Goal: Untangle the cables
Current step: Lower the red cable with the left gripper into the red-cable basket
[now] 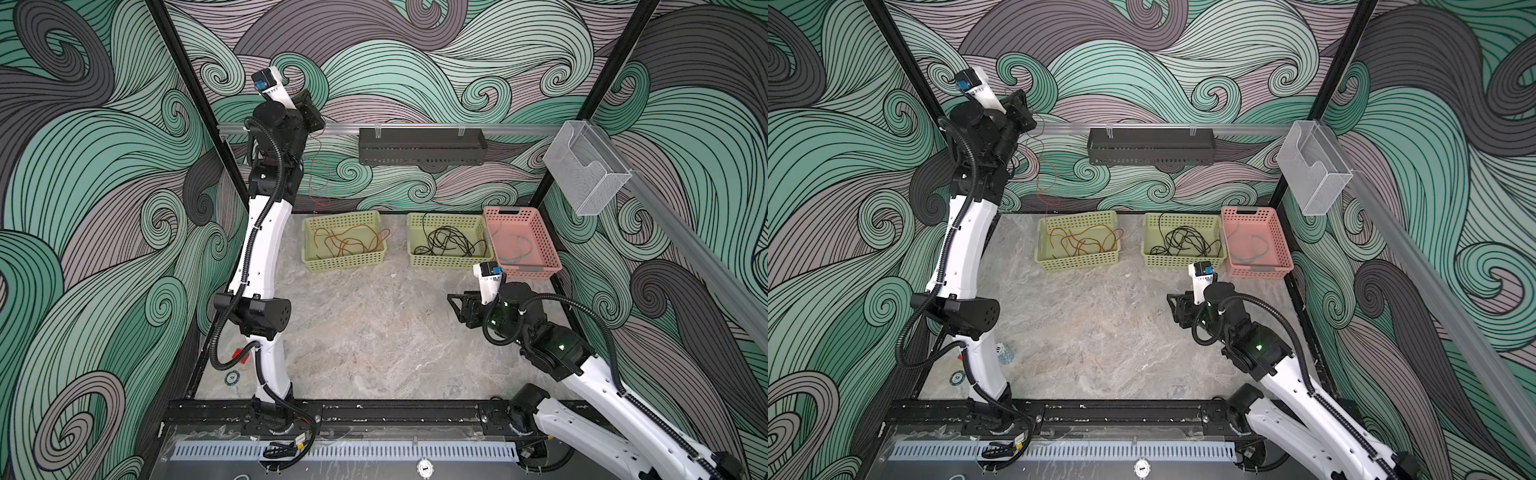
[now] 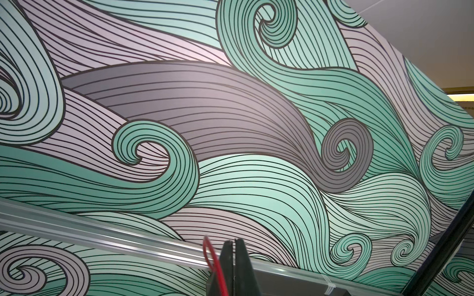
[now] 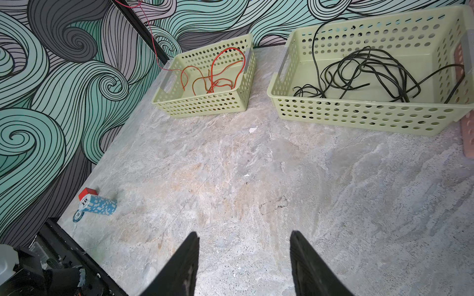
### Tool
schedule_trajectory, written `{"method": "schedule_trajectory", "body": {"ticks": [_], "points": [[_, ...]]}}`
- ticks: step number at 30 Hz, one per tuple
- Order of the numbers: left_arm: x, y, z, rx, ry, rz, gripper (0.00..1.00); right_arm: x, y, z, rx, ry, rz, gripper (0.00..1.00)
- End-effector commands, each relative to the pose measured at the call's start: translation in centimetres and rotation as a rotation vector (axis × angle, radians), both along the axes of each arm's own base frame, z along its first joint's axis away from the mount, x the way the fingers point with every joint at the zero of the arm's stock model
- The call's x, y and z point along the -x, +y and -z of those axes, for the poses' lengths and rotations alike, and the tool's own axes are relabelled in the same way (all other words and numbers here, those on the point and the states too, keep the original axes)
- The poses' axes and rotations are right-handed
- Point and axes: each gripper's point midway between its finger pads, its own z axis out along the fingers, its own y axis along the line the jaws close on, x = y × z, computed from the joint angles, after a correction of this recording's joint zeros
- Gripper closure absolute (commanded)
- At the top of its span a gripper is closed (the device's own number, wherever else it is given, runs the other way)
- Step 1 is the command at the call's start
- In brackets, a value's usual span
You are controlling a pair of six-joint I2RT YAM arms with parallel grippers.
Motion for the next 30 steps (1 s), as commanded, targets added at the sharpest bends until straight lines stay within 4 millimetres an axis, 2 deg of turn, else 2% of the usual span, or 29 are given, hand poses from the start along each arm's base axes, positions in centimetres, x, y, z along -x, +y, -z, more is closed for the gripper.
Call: {"method": "schedule_trajectory", "body": {"ticks": [1, 4, 8, 12, 17, 20, 24, 26, 27, 30], "points": [[-1.9, -0.2, 2.6, -0.01, 0.051, 0.012, 1.0, 0.1, -0.6, -0.4, 0.005, -0.008, 0.021, 0.43], [-3.1, -1.5, 7.7, -0.019, 0.21, 0.075, 1.0, 0.0, -0.7, -0.2, 0.006, -0.002, 0.023, 0.43], [-3.4, -3.8, 16.1, -0.024, 0.429, 0.197, 1.0, 0.0, -0.6, 0.1, 0.005, 0.003, 0.021, 0.43], [-1.8, -4.6, 24.7, -0.018, 0.582, 0.231, 1.0, -0.1, -0.4, 0.3, 0.007, 0.009, 0.014, 0.43], [0.9, -4.4, 32.5, -0.011, 0.724, 0.22, 1.0, -0.4, 0.2, 0.8, 0.004, 0.021, -0.001, 0.43], [2.0, -4.3, 34.9, -0.026, 0.813, 0.219, 1.0, -0.5, 0.7, 0.7, -0.007, 0.025, -0.016, 0.43], [2.7, -4.0, 35.0, -0.061, 0.865, 0.213, 0.98, -0.7, 0.9, 0.4, -0.013, 0.022, -0.021, 0.43], [2.8, -4.0, 34.4, -0.083, 0.882, 0.213, 0.88, -0.7, 1.0, 0.3, -0.016, 0.019, -0.022, 0.43], [2.9, -4.0, 34.1, -0.097, 0.891, 0.216, 0.8, -0.7, 0.9, 0.2, -0.017, 0.016, -0.02, 0.43], [3.2, -3.6, 33.5, -0.138, 0.941, 0.203, 0.45, -0.6, 0.9, -0.1, -0.019, 0.013, -0.022, 0.43]]}}
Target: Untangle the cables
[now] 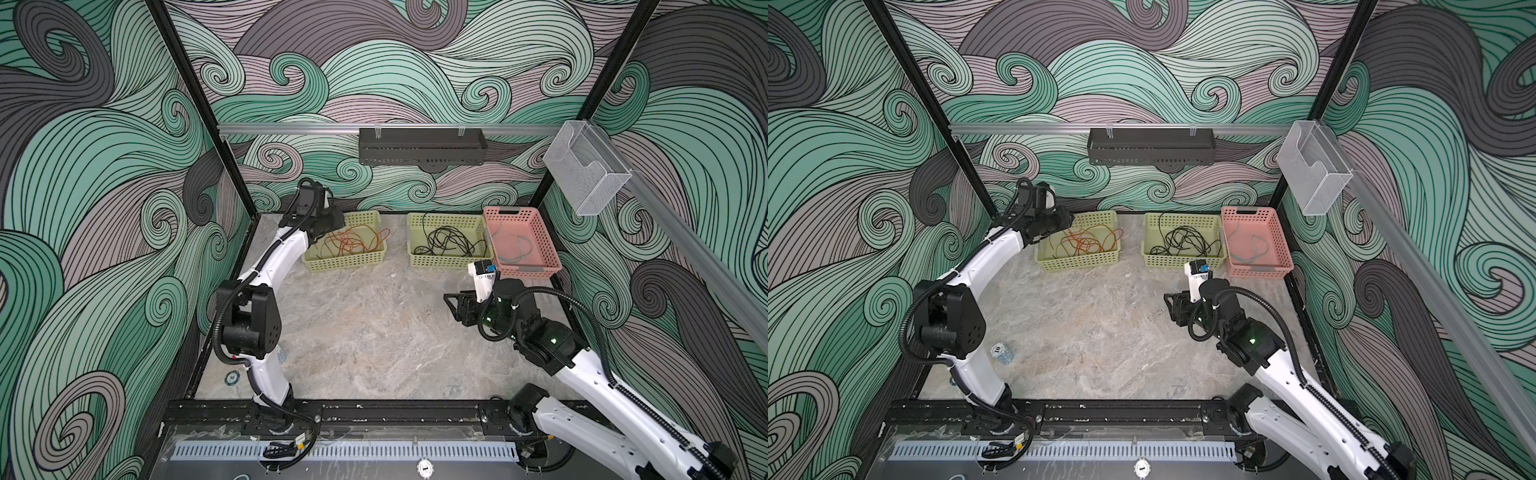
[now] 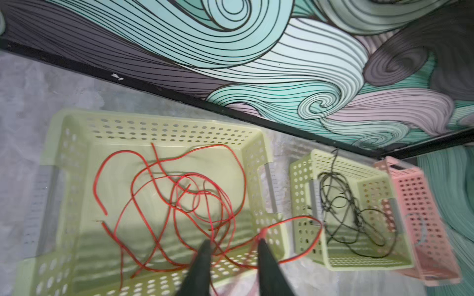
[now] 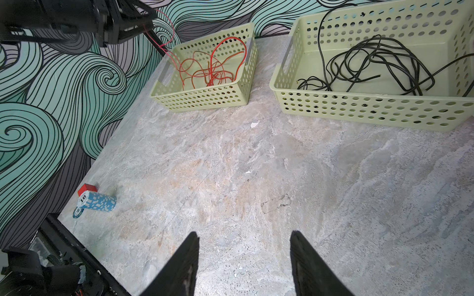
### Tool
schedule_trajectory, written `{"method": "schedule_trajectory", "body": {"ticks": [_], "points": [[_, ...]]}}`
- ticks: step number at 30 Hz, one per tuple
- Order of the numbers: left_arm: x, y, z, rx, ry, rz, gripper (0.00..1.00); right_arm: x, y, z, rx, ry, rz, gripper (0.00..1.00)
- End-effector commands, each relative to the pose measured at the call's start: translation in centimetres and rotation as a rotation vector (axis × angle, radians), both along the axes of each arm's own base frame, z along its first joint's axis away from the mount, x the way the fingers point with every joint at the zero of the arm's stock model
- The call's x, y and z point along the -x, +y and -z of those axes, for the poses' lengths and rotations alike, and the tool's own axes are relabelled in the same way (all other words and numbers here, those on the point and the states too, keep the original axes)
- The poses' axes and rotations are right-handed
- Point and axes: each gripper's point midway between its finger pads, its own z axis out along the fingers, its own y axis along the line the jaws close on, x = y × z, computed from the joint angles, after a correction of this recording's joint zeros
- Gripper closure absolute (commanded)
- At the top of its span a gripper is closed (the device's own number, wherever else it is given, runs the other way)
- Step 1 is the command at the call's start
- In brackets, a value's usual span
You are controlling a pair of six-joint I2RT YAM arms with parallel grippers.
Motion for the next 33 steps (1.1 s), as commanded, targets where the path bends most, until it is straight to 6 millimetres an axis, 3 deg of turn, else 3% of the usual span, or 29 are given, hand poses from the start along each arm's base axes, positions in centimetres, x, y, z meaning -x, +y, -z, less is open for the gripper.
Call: {"method": "schedule_trajectory", "body": {"ticks": [1, 4, 7, 12, 15, 17, 18, 21, 25, 27, 29, 31, 33], "points": [[1.2, 0.3, -1.9, -0.068, 0.049, 0.027, 0.4, 0.0, 0.0, -1.0, -0.022, -0.017, 0.0, 0.43], [1.6, 1.5, -2.1, -0.134, 0.127, -0.008, 0.32, 0.1, -0.2, -1.1, -0.019, -0.02, 0.003, 0.43], [2.7, 1.9, -2.6, -0.147, 0.181, -0.018, 0.32, 0.3, -0.4, -1.4, -0.018, -0.024, 0.001, 0.43], [6.5, 1.1, -3.2, -0.079, 0.148, 0.028, 0.31, 0.6, -0.8, -1.4, 0.007, -0.025, 0.001, 0.42], [10.4, 0.4, -4.6, -0.011, 0.074, 0.077, 0.29, 0.7, -1.5, -2.3, 0.035, -0.037, 0.015, 0.38], [14.0, -0.3, -5.5, 0.057, 0.042, 0.125, 0.27, 1.3, -1.9, -4.2, 0.045, -0.059, 0.003, 0.34], [15.6, -0.3, -5.4, 0.073, 0.026, 0.129, 0.18, 1.6, -2.2, -5.1, 0.052, -0.078, 0.003, 0.29], [20.4, 0.3, -3.9, 0.084, -0.009, 0.13, 0.01, 2.0, -3.6, -7.9, 0.075, -0.156, 0.026, 0.0], [25.1, 2.4, -1.8, 0.064, -0.026, 0.041, 0.01, 2.0, -4.2, -10.6, 0.066, -0.269, 0.038, 0.0], [26.4, 4.2, -1.0, 0.109, -0.058, -0.088, 0.01, 1.6, -4.2, -10.9, -0.005, -0.291, 0.081, 0.0], [26.9, 4.8, -0.9, 0.13, -0.16, -0.108, 0.01, 1.0, -3.5, -10.8, -0.031, -0.35, 0.065, 0.0], [27.0, 5.0, -0.9, 0.106, -0.256, -0.091, 0.01, 0.3, -3.5, -8.3, 0.0, -0.327, 0.083, 0.0], [27.0, 6.8, 0.0, 0.081, -0.274, -0.188, 0.01, -1.1, -3.9, -6.2, 0.014, -0.344, 0.149, 0.0]]}}
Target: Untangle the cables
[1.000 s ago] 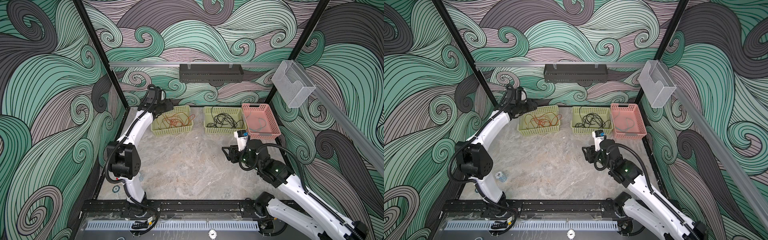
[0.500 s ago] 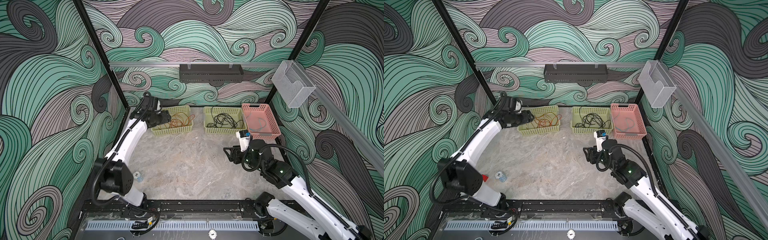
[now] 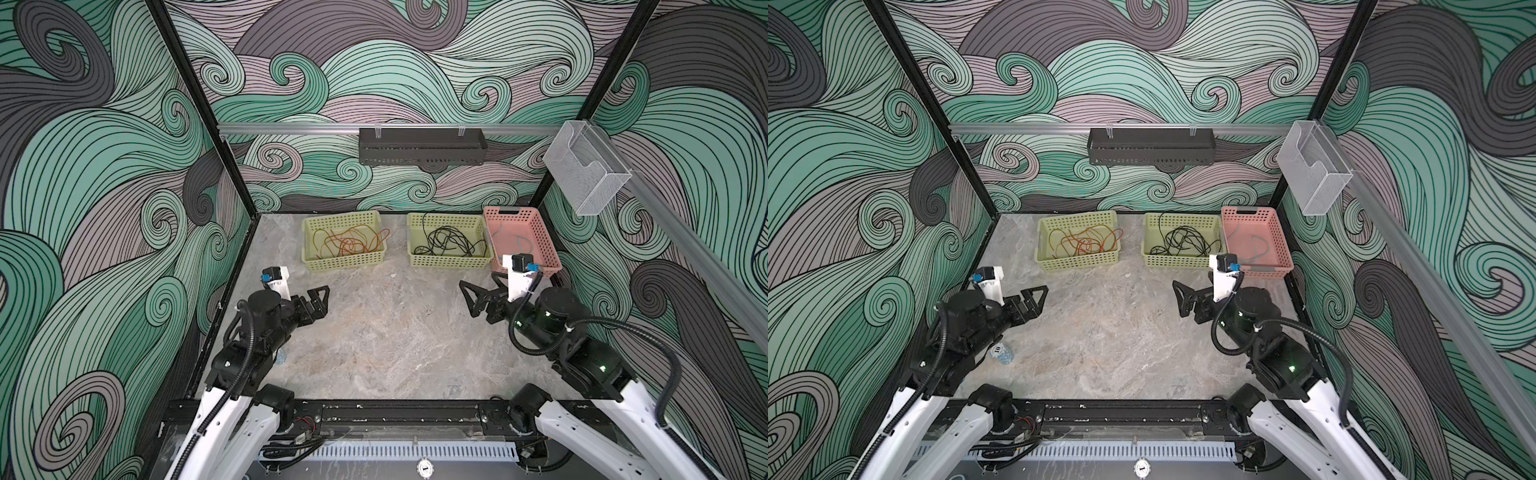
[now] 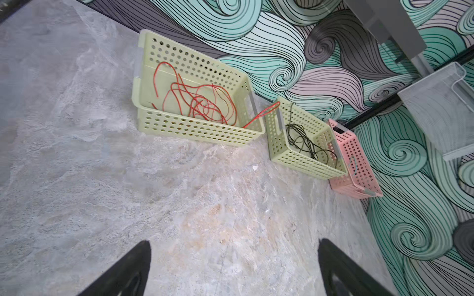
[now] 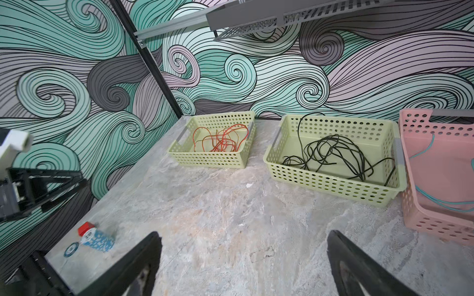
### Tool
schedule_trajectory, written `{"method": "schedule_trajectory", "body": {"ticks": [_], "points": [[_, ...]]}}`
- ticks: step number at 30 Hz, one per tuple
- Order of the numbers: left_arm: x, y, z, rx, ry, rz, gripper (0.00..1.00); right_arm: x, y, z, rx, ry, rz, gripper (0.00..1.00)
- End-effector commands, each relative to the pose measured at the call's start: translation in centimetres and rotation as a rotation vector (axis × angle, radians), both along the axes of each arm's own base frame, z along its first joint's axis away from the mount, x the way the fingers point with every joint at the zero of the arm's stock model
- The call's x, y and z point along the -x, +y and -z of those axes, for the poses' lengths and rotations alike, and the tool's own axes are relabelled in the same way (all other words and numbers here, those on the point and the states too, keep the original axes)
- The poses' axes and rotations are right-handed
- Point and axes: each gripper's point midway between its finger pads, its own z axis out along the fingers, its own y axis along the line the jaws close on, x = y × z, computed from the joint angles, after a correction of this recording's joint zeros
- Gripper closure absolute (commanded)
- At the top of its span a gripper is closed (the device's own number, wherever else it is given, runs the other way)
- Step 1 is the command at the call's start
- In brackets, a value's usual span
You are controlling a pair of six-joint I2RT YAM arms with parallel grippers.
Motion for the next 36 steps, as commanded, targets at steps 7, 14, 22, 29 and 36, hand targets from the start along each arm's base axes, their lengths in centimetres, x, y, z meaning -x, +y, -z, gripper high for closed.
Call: {"method": "schedule_trajectory", "body": {"ticks": [7, 14, 22, 29, 36], "points": [[-3.5, 2.8, 0.1, -0.188, -0.259, -0.146, 0.01, -3.3, 1.5, 7.0, -0.036, -0.056, 0.039, 0.0], [-6.9, 1.9, 4.9, -0.55, -0.319, -0.016, 0.01, -3.7, 1.4, 8.6, 0.082, -0.018, 0.037, 0.0], [-12.0, 5.9, 10.0, -0.632, -0.205, -0.112, 0.01, -3.1, 1.5, 8.6, 0.121, -0.03, -0.004, 0.0], [-15.5, 8.5, 13.3, -0.554, -0.101, -0.114, 0.01, -3.0, 1.3, 9.4, 0.196, -0.048, -0.022, 0.0], [-16.6, 10.4, 14.2, -0.524, -0.034, -0.182, 0.01, -3.9, 2.8, 9.7, 0.12, -0.048, -0.04, 0.0]]}}
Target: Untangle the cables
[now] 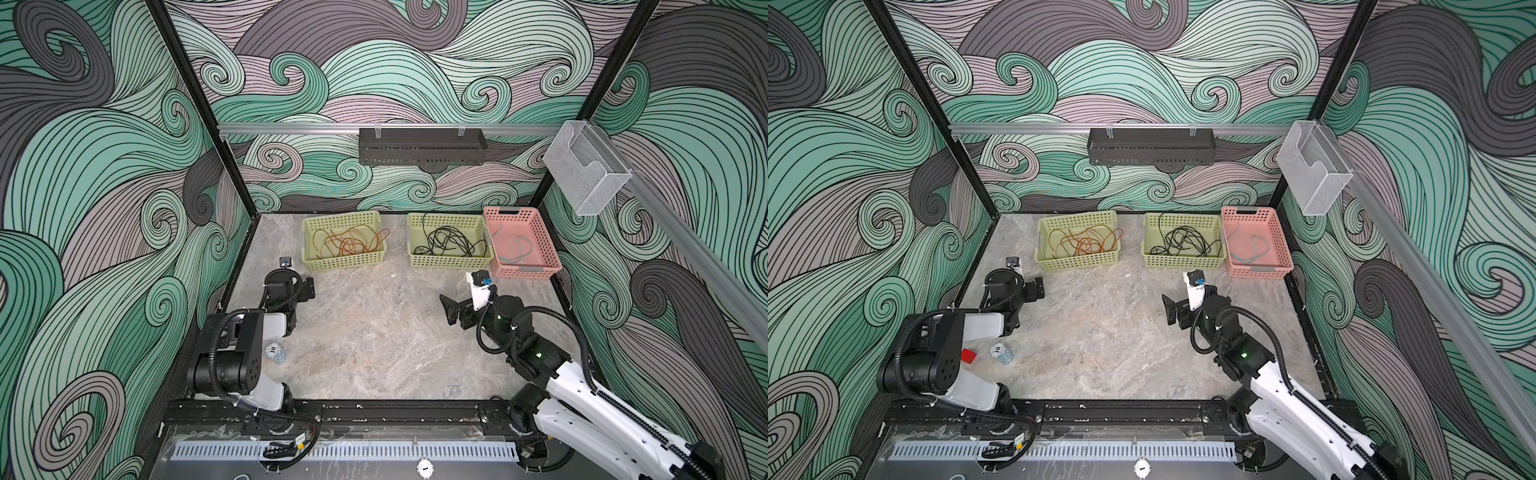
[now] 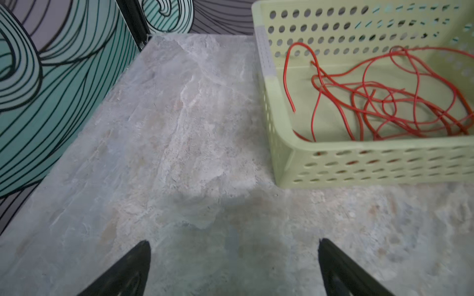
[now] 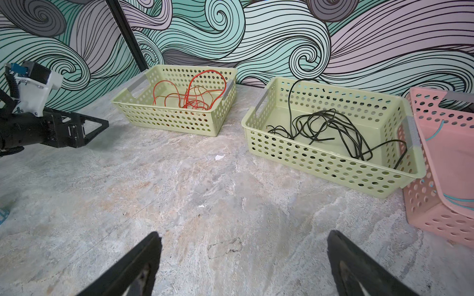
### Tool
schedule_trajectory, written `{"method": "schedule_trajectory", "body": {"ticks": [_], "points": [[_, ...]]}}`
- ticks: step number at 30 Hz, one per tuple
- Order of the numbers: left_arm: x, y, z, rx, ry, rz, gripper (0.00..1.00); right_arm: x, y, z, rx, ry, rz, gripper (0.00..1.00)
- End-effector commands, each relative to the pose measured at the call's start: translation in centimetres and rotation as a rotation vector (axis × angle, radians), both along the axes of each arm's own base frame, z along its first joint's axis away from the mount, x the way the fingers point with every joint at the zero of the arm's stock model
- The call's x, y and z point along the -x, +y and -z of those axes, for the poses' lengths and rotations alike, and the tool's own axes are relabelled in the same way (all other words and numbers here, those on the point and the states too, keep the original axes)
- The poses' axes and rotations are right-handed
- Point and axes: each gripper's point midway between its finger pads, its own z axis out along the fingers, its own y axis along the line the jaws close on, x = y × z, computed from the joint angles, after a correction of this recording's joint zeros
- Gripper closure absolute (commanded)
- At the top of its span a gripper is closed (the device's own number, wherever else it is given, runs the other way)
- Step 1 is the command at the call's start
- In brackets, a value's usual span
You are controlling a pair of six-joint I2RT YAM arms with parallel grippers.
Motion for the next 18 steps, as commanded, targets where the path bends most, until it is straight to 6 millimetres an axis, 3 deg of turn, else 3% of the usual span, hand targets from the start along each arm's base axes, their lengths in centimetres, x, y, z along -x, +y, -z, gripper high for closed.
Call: {"method": "schedule_trajectory", "body": {"ticks": [1, 13, 15, 18], "points": [[-1.2, -0.1, -1.8, 0.031, -0.038, -0.007, 0.01, -0.8, 1.0, -0.9, -0.087, -0.014, -0.005, 0.0], [-1.2, -0.1, -1.8, 0.03, -0.041, -0.004, 0.01, -4.5, 7.6, -0.4, -0.233, 0.116, -0.134, 0.0], [-1.2, -0.1, -1.8, 0.031, -0.041, -0.003, 0.01, -5.8, 6.7, 0.5, -0.162, 0.126, -0.055, 0.0], [-1.2, -0.1, -1.8, 0.03, -0.043, -0.003, 0.01, -8.5, 2.7, 1.4, 0.035, 0.005, 0.094, 0.0]]}}
